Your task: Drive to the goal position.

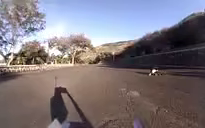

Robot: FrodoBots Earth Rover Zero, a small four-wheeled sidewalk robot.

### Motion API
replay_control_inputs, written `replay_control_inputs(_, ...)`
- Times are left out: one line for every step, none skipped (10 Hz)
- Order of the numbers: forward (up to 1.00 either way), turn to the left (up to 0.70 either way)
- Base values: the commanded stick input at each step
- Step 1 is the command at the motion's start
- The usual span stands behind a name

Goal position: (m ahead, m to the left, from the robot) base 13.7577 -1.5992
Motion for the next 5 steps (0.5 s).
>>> replay_control_inputs(0.5, 0.0)
replay_control_inputs(0.5, 0.0)
replay_control_inputs(0.5, 0.0)
replay_control_inputs(0.5, 0.0)
replay_control_inputs(0.5, 0.0)
